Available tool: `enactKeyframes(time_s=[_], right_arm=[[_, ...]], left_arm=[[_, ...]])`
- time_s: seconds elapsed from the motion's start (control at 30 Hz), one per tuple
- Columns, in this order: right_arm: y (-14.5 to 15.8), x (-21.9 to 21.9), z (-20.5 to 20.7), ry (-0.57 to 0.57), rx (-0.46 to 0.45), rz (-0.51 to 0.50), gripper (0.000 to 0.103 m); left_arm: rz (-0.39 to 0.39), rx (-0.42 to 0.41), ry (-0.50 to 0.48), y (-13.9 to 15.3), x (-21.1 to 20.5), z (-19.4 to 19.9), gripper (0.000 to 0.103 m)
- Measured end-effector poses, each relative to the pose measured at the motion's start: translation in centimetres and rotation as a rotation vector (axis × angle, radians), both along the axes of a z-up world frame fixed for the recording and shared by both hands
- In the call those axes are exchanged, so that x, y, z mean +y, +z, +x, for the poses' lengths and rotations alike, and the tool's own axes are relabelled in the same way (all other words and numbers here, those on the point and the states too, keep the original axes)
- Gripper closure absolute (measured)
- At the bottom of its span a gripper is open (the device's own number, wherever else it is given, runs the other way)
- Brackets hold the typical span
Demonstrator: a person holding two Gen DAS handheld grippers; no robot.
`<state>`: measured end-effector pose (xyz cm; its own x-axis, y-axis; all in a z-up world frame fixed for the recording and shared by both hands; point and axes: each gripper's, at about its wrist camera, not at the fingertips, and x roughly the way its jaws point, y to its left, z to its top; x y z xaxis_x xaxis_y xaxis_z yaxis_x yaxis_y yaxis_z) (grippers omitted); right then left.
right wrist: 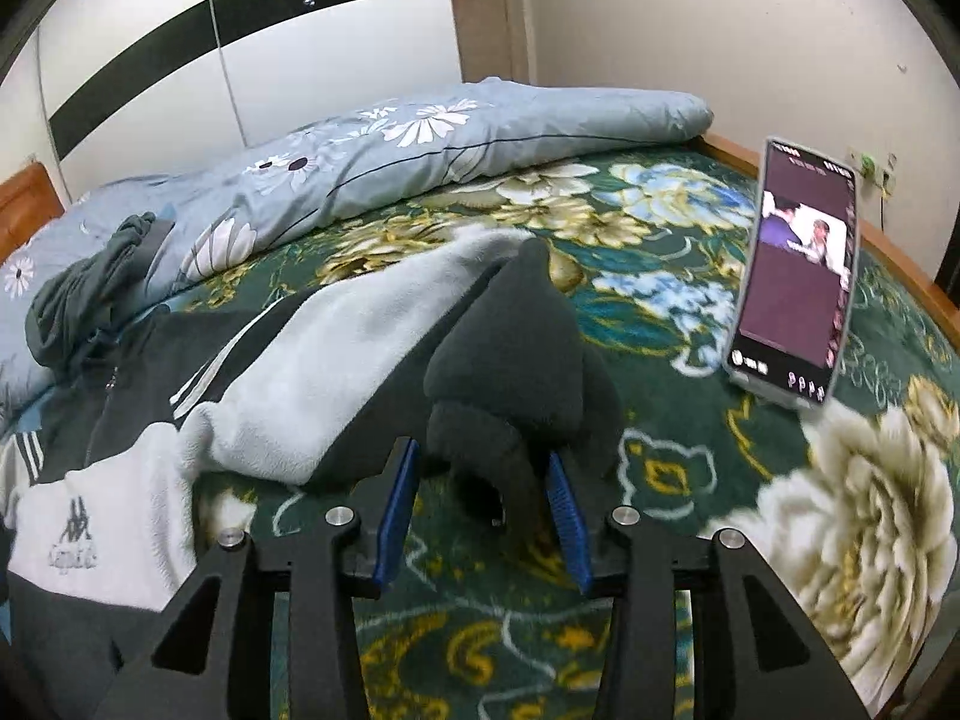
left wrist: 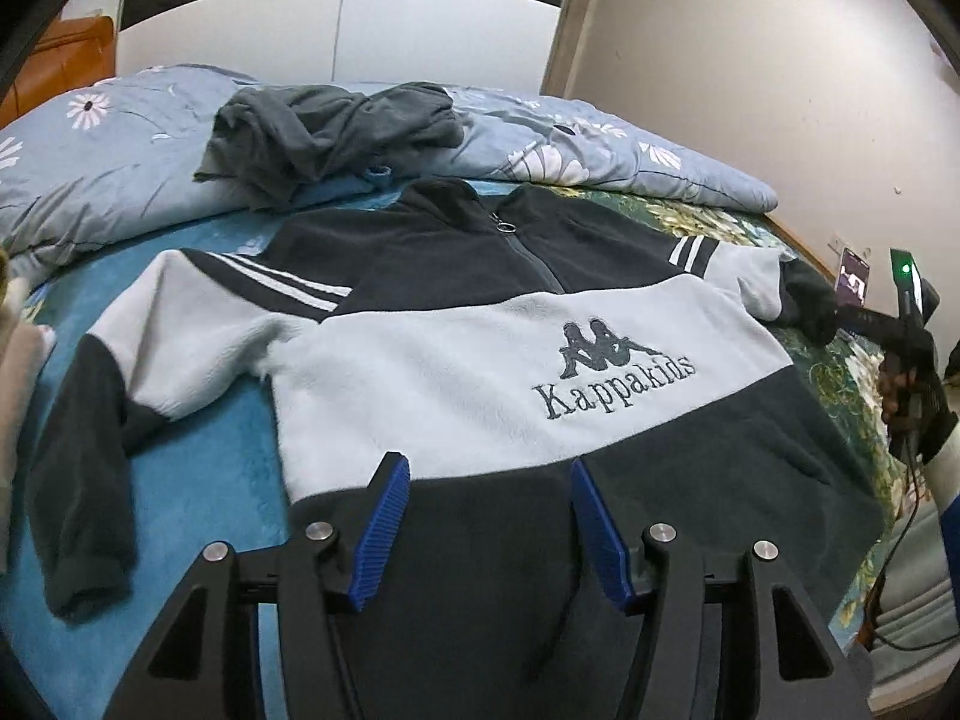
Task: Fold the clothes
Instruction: 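Release the sleeve with the left tool while the right tool grasps the other cuff, then fold the held sleeve with the right tool across the jacket front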
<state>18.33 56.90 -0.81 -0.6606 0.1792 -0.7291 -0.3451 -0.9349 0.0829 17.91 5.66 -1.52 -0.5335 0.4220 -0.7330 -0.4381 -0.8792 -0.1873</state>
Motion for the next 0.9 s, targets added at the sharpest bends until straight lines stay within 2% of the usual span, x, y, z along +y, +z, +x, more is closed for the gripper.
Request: enactKeyframes(time_s=[0.03,0.07,0.1,0.13,0.27,0.33,0.43,0.53,0.7,0.8,0.9], right_arm=[[0.1,0.2,-0.3,0.0,-0.004,0.008,0.059],[0.3,0.5,-0.6,-0.004,-0.008,0.015,0.069],[0.6,1.0,-0.9,-0.011,-0.014,0.016,0.082],[1.0,1.7,-1.2,-0.014,-0.017,0.002,0.084],[3.7,5.4,-1.9,-0.053,0.019,-0.062,0.088],[5.4,8.5,-2.2,-0.123,0.048,-0.099,0.089],[6.2,12.8,-2.7,-0.234,0.057,-0.174,0.09],[5.7,14.5,-3.2,-0.289,0.025,-0.189,0.09],[6.1,14.0,-3.9,-0.286,-0.016,-0.177,0.09],[8.0,11.2,-4.3,-0.208,-0.012,-0.163,0.09],[11.1,6.2,-4.9,-0.078,0.014,-0.131,0.09]], left_arm=[[-0.002,-0.001,0.003,-0.1,0.0,-0.2,0.043],[-0.004,-0.003,0.006,-0.3,0.0,-0.5,0.043],[-0.006,-0.005,0.01,-0.4,0.0,-0.7,0.043],[-0.008,-0.006,0.015,-0.5,-0.1,-0.9,0.043],[-0.015,-0.011,0.037,-0.9,-0.7,-1.7,0.043],[-0.021,-0.012,0.05,-1.1,-0.9,-2.0,0.043],[-0.027,-0.016,0.07,-1.4,-1.2,-2.7,0.043],[-0.031,-0.02,0.09,-1.5,-1.6,-3.2,0.043],[-0.014,-0.018,0.117,-1.3,-2.7,-3.5,0.043],[0.001,-0.009,0.128,-0.8,-3.4,-3.5,0.043],[0.021,0.001,0.15,-0.3,-4.4,-3.5,0.043]])
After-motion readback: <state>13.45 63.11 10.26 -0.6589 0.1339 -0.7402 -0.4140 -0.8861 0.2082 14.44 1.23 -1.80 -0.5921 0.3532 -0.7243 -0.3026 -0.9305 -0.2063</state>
